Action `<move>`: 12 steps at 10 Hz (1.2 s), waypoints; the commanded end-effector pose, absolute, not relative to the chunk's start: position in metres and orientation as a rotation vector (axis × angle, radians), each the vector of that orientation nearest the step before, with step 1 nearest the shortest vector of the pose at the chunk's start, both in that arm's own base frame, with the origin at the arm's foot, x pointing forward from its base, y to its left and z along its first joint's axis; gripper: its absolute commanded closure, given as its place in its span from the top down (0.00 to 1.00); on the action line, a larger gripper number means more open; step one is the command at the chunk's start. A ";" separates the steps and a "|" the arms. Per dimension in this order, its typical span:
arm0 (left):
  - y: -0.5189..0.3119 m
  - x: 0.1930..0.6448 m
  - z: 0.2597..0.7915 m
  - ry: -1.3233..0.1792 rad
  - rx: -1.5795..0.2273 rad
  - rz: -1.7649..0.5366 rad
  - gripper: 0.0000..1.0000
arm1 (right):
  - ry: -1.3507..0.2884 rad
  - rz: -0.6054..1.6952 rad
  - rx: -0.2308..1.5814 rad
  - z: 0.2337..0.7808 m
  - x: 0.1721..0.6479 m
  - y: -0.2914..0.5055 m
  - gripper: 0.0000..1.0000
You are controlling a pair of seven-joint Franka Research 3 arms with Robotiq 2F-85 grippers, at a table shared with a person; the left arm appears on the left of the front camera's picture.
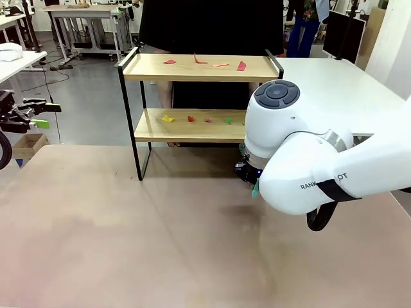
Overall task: Clean the shelf.
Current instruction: Clean the specific section of the Shelf indicated by the human with the Duster.
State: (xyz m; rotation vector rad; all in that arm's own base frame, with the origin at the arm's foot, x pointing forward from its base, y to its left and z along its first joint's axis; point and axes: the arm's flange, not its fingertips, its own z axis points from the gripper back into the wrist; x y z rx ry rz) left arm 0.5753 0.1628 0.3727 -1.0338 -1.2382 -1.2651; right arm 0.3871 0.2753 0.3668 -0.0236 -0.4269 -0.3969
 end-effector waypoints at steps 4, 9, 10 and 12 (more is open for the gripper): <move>0.163 0.573 0.375 -1.235 -1.030 -1.282 1.00 | -0.427 -0.397 -0.024 0.367 0.387 0.275 0.14; 0.163 0.573 0.375 -1.235 -1.030 -1.282 1.00 | -0.407 -0.365 -0.012 0.369 0.385 0.273 0.14; 0.163 0.573 0.375 -1.235 -1.030 -1.282 1.00 | -0.402 -0.234 0.036 0.381 0.379 0.276 0.14; 0.163 0.573 0.375 -1.235 -1.030 -1.282 1.00 | -0.424 -0.176 0.024 0.393 0.372 0.269 0.14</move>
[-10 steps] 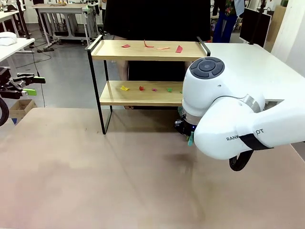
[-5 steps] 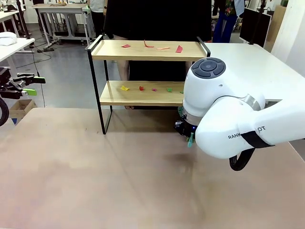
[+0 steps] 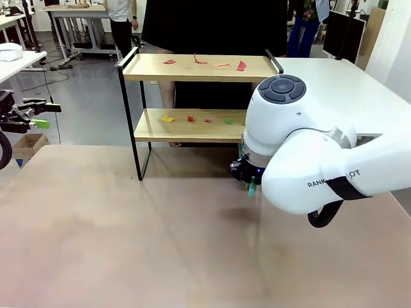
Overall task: Clean the shelf.
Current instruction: Clean the specific section of the Shelf indicated by the human with the Duster.
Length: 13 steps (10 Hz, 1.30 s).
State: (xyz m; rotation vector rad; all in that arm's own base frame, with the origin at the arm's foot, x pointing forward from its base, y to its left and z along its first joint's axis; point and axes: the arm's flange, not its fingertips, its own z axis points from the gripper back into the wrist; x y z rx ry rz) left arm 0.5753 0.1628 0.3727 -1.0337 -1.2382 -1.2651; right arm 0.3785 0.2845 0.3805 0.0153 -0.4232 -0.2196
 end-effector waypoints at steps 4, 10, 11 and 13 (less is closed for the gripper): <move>0.163 0.573 0.375 -1.235 -1.030 -1.282 1.00 | -0.487 -0.120 -0.007 0.414 0.351 0.265 0.14; 0.163 0.573 0.375 -1.235 -1.030 -1.282 1.00 | -0.414 0.182 0.140 0.433 0.332 0.254 0.14; 0.163 0.573 0.375 -1.235 -1.030 -1.282 1.00 | -0.387 0.277 0.199 0.438 0.325 0.249 0.14; 0.163 0.573 0.375 -1.235 -1.030 -1.282 1.00 | -0.350 0.392 0.297 0.446 0.314 0.237 0.14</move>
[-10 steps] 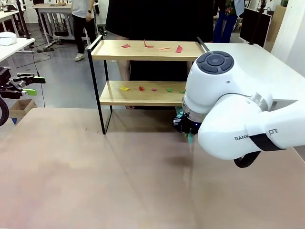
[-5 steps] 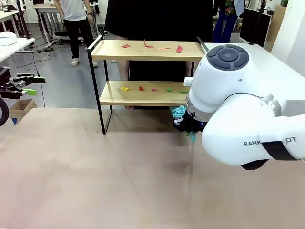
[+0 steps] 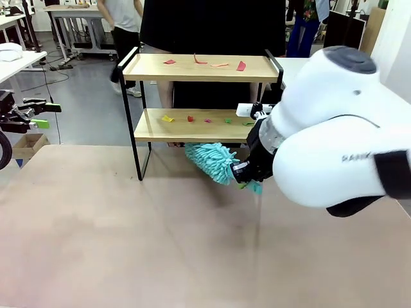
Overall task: Clean the shelf.
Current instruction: Clean the specific section of the Shelf indicated by the human with the Duster.
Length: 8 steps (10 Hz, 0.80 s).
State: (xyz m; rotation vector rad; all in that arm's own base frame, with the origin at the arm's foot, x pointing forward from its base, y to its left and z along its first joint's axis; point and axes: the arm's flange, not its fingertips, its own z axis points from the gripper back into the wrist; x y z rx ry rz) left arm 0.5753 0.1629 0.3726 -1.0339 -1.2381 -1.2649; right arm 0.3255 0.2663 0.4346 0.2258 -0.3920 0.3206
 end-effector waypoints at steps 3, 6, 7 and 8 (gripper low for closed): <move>0.163 0.573 0.375 -1.235 -1.030 -1.282 1.00 | -0.266 0.524 0.381 0.459 0.298 0.215 0.14; 0.163 0.573 0.375 -1.235 -1.030 -1.282 1.00 | -0.149 0.623 0.392 0.488 0.272 0.193 0.14; 0.163 0.573 0.375 -1.235 -1.030 -1.282 1.00 | -0.109 0.667 0.389 0.497 0.265 0.189 0.14; 0.163 0.573 0.375 -1.235 -1.030 -1.282 1.00 | -0.065 0.730 0.385 0.509 0.257 0.182 0.14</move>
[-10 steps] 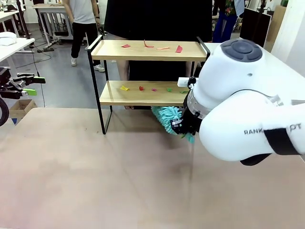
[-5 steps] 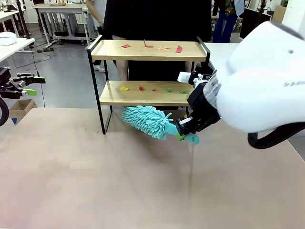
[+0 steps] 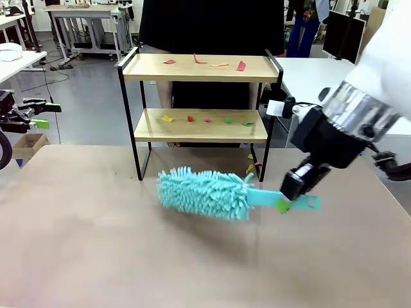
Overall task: Clean the shelf.
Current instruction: Clean the specific section of the Shelf indicated by the human with the Duster.
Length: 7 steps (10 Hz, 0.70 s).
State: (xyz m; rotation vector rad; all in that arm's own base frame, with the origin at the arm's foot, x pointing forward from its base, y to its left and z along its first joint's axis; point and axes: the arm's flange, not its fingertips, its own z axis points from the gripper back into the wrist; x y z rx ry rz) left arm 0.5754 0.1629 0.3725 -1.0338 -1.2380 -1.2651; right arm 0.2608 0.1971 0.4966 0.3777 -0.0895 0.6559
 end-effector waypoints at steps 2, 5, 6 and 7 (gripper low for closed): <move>0.163 0.573 0.375 -1.235 -1.030 -1.282 1.00 | -0.048 0.786 0.339 0.533 0.245 0.163 0.14; 0.163 0.573 0.375 -1.235 -1.030 -1.282 1.00 | -0.031 0.828 0.229 0.556 0.232 0.122 0.14; 0.163 0.573 0.375 -1.235 -1.030 -1.282 1.00 | -0.015 0.823 0.204 0.557 0.229 0.110 0.14; 0.163 0.573 0.375 -1.235 -1.030 -1.282 1.00 | 0.013 0.829 0.172 0.554 0.229 0.100 0.14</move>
